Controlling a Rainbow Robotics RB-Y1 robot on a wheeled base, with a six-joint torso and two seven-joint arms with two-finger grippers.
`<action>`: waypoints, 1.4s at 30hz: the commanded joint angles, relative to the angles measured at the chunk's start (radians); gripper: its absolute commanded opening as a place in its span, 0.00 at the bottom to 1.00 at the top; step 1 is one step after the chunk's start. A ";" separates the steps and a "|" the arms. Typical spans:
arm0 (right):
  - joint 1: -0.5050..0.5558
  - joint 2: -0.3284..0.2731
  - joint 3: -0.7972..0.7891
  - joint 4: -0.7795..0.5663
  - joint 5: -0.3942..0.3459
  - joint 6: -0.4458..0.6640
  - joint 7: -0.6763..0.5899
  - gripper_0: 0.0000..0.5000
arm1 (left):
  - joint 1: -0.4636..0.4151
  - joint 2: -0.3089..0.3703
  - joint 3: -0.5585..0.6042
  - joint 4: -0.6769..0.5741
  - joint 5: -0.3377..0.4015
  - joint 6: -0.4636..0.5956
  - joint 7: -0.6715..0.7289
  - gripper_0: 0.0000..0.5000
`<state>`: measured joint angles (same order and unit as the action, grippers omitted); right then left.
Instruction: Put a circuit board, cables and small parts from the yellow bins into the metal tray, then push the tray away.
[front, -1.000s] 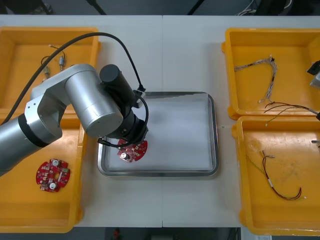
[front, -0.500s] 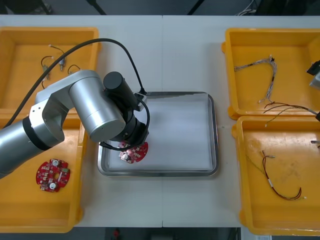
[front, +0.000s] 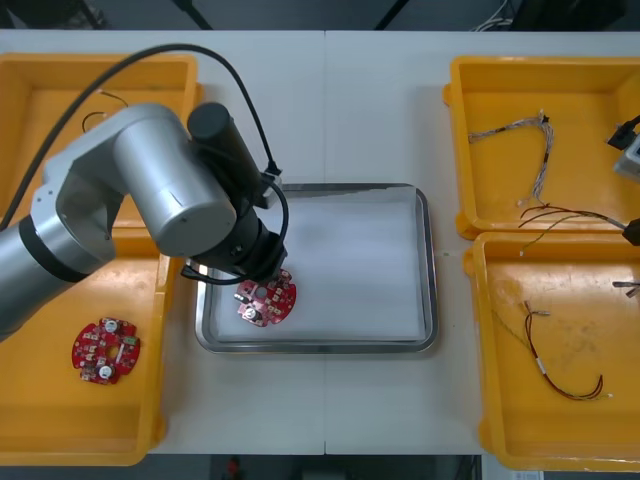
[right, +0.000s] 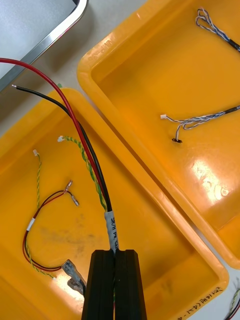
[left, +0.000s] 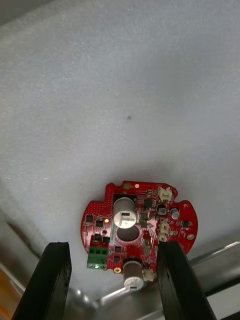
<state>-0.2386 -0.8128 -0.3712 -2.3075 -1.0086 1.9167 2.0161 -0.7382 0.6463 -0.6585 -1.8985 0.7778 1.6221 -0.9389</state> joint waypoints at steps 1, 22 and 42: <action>-0.031 -0.035 0.005 -0.043 -0.007 0.003 0.003 0.00 | -0.055 -0.004 0.114 -0.082 0.035 0.085 0.071 1.00; -0.186 -0.042 0.244 -0.178 -0.059 0.003 0.001 0.00 | -0.236 0.119 0.412 0.199 0.101 0.240 -0.126 1.00; -0.499 0.116 0.703 -0.113 0.074 0.003 -0.023 0.00 | -0.297 0.141 0.611 0.659 -0.121 0.027 -0.420 1.00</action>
<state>-0.6753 -0.7490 0.2694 -2.4446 -0.9541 1.9170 2.0160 -0.9552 0.7448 -0.0786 -1.2983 0.6757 1.7021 -1.2625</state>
